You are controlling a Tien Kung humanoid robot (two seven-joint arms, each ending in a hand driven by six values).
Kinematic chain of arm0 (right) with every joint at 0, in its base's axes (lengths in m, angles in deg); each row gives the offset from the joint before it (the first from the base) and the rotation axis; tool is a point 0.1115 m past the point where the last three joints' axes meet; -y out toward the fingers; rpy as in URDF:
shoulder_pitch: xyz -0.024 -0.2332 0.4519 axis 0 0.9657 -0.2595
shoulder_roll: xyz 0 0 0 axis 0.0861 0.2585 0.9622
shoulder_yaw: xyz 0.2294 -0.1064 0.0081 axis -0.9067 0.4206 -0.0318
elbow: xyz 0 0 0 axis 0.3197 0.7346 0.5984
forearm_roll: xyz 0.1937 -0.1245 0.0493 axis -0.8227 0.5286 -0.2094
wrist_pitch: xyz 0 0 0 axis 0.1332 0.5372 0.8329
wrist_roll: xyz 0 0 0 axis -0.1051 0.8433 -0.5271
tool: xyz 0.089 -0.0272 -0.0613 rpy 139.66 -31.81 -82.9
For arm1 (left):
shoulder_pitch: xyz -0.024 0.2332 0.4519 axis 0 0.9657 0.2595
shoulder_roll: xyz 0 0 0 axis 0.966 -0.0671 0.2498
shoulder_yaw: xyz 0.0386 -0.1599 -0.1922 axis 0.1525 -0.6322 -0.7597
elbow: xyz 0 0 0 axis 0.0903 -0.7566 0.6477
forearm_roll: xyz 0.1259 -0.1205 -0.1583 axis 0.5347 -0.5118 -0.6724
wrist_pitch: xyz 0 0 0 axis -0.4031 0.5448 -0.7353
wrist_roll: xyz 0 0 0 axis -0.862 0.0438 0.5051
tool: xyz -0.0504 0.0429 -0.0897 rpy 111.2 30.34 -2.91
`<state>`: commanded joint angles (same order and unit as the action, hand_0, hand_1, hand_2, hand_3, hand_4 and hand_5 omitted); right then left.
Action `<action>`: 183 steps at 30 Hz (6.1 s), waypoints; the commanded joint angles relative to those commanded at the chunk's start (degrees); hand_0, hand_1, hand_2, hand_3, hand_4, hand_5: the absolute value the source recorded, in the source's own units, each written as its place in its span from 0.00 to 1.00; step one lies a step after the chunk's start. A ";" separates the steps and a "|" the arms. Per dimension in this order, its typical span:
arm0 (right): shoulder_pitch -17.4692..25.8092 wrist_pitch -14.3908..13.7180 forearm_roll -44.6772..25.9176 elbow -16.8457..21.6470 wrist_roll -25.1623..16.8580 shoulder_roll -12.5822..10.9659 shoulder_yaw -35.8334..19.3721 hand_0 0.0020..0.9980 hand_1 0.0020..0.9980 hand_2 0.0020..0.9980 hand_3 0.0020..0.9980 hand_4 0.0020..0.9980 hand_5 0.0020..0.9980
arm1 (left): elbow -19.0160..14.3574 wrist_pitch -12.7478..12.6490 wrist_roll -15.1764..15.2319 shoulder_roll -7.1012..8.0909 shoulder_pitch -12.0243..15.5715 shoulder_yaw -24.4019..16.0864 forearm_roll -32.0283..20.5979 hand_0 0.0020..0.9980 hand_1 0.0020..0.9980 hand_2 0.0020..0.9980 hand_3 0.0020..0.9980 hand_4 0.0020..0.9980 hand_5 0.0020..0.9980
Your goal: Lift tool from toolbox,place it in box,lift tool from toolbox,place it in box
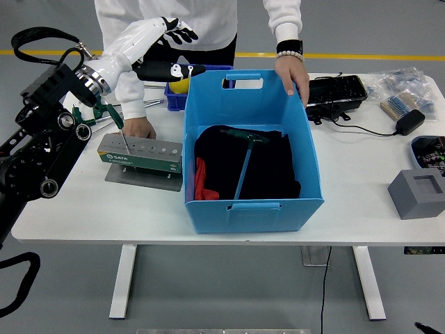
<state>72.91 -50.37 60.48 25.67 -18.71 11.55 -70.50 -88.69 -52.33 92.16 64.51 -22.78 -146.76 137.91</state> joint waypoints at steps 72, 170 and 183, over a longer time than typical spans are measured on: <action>-1.35 0.09 -1.54 0.22 0.16 -0.46 1.01 0.62 0.60 0.67 0.54 0.77 0.65 | 37.38 -11.88 15.09 11.44 -21.73 57.87 3.92 0.88 0.67 0.58 0.50 0.89 0.65; -0.99 0.02 -1.25 0.07 0.08 -0.32 0.54 0.62 0.60 0.67 0.54 0.77 0.66 | 32.76 -35.06 24.44 11.73 -20.88 42.40 -10.28 0.05 0.00 0.00 0.00 0.87 0.36; -0.49 0.13 0.24 0.07 0.38 -0.05 -0.29 0.62 0.60 0.67 0.54 0.77 0.66 | 17.17 -29.66 24.44 8.92 -15.33 32.02 -15.80 0.05 0.00 0.00 0.00 0.86 0.34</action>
<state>72.41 -50.24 60.73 25.74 -18.33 11.50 -70.79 -71.52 -81.99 116.60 73.44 -38.11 -114.73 122.11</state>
